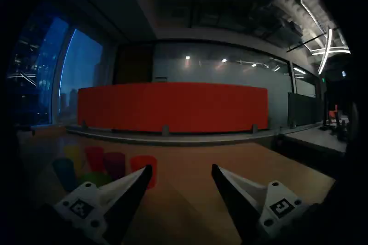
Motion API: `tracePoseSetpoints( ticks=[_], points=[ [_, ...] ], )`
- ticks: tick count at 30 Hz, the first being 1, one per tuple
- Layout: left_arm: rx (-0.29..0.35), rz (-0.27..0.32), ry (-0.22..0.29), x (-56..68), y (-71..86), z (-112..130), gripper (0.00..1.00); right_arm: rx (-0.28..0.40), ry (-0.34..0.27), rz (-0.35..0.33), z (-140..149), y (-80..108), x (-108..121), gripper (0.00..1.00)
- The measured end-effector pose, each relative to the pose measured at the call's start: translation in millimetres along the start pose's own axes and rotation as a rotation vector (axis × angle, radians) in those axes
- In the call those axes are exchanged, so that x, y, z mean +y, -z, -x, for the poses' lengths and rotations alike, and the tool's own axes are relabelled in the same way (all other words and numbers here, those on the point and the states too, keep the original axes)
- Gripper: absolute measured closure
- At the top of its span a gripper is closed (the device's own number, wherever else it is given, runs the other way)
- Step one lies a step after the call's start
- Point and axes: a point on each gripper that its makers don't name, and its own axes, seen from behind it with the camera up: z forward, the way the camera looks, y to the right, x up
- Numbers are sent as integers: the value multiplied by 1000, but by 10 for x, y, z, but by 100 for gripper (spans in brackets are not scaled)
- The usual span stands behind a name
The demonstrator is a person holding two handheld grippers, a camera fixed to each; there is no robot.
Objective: Pour water
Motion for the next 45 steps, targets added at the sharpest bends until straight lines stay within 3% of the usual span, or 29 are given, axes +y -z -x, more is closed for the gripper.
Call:
tracePoseSetpoints(
  ticks=[14, 32, 38, 45],
  points=[
    [-19, 29, 35, -39, -98, -538, 6, -25, -3, -40, -553, -55, 27, 0],
    [-7, 72, 32, -104, -230, -1370, 6, -37, -32, -92, -1317, -158, 64, 0],
    [-1, 108, 29, -51, -267, -1549, 6, -36, -19, -111, -1417, -166, 38, 0],
    [-43, 223, 40, 183, -275, -1508, 6, -51, 2, -182, -1442, -159, -98, 0]
  ],
)
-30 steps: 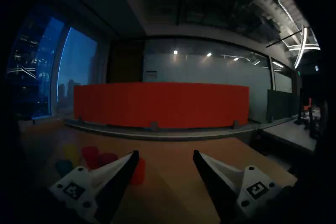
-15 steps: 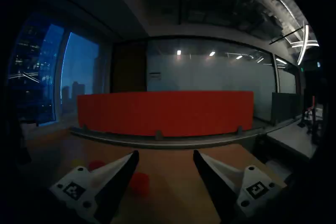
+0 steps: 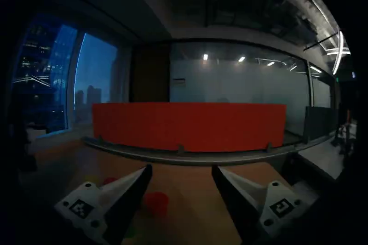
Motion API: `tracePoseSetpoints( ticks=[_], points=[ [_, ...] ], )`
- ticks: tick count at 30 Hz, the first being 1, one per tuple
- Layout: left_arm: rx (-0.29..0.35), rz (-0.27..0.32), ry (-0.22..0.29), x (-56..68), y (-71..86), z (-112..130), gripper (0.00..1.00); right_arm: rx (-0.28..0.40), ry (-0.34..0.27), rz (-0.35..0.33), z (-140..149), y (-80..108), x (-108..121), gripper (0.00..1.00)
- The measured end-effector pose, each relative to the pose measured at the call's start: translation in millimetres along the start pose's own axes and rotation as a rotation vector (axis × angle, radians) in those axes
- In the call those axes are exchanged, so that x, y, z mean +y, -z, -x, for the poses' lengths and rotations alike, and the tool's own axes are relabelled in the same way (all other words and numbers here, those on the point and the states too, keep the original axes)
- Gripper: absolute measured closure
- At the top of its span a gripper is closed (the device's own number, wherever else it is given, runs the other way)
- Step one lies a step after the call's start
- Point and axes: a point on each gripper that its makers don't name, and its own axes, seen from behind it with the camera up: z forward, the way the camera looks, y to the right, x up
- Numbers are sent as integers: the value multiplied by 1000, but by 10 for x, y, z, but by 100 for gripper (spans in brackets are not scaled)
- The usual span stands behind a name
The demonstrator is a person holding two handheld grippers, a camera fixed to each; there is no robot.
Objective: Pour water
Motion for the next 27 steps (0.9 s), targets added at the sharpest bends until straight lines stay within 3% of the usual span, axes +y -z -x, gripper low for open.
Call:
tracePoseSetpoints(
  ticks=[11, 20, 27],
  points=[
    [-8, 208, 8, 520, -13, -92, 6, -16, 8, -223, -106, 53, -474, 0],
    [-22, 311, -17, 830, 1, -101, 6, -27, 22, -300, -136, 54, -598, 0],
    [-30, 388, -38, 1034, 19, -89, 6, -84, 51, -368, -11, 79, -702, 0]
  ],
)
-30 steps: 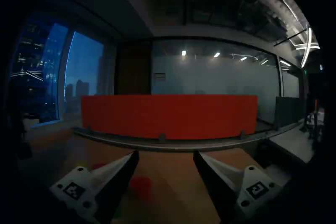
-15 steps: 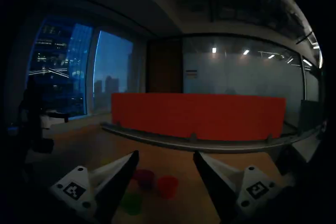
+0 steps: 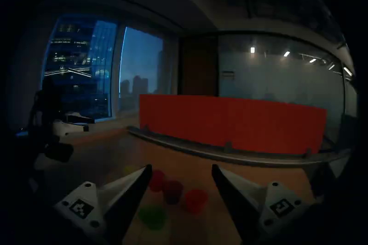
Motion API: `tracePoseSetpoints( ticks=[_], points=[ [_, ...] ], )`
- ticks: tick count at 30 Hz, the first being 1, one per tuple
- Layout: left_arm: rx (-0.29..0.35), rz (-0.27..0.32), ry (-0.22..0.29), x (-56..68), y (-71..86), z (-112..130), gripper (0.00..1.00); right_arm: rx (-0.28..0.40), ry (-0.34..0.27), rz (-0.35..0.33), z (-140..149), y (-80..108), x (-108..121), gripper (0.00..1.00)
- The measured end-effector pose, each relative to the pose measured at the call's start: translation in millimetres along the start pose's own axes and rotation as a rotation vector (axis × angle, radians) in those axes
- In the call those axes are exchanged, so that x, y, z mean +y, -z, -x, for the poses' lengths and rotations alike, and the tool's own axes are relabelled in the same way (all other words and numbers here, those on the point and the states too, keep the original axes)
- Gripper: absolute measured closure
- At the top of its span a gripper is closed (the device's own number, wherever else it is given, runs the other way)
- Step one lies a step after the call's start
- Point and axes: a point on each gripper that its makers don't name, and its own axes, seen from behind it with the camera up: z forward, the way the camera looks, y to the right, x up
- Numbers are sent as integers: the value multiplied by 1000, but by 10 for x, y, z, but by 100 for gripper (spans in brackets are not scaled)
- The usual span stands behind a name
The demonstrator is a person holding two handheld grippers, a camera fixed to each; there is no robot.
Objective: Pour water
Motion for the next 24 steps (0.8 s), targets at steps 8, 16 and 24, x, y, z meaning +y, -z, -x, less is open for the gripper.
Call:
tracePoseSetpoints(
  ticks=[8, 16, 24],
  points=[
    [-41, 74, -20, 178, -86, 148, 6, -56, 12, -61, 84, -33, -68, 0],
    [-93, 134, -45, 318, -162, 349, 6, -134, 64, -116, 311, -58, -133, 0],
    [-139, 180, -63, 437, -208, 627, 6, -205, 126, -159, 587, -83, -196, 0]
  ],
)
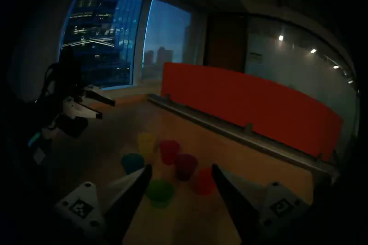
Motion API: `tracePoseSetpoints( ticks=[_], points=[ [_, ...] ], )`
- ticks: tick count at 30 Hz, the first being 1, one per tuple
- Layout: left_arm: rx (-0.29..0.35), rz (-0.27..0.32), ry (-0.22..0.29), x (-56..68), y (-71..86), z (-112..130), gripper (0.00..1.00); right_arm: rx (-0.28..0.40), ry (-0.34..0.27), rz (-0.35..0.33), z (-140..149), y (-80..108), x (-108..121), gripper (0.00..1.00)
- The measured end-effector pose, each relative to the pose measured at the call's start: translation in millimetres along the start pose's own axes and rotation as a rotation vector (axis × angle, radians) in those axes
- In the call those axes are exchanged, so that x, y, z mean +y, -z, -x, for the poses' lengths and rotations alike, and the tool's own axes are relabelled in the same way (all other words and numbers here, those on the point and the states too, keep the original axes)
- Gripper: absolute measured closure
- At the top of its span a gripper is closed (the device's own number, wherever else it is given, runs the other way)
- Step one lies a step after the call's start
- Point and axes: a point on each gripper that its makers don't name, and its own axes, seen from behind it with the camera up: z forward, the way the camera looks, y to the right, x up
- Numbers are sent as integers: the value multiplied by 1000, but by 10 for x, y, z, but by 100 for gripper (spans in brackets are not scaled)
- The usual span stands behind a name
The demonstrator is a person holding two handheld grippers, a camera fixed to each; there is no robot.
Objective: Pour water
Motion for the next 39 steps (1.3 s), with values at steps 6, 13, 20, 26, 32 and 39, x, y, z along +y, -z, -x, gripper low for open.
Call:
tracePoseSetpoints(
  ticks=[6, 13, 20, 26, 32, 39],
  points=[
    [-32, 22, -4, 44, -72, 200, 6, -26, -5, -42, 109, -68, -91, 0],
    [-69, 50, 1, 88, -139, 391, 6, -51, -27, -64, 234, -143, -122, 0],
    [-100, 78, 13, 126, -204, 567, 6, -93, -16, -82, 463, -235, -191, 0],
    [-128, 103, 24, 175, -282, 726, 6, -126, -5, -101, 653, -311, -268, 0],
    [-165, 121, 15, 216, -358, 892, 6, -150, -6, -122, 809, -394, -334, 0],
    [-210, 144, 4, 259, -431, 1087, 6, -185, -10, -140, 1027, -501, -368, 0]
  ],
)
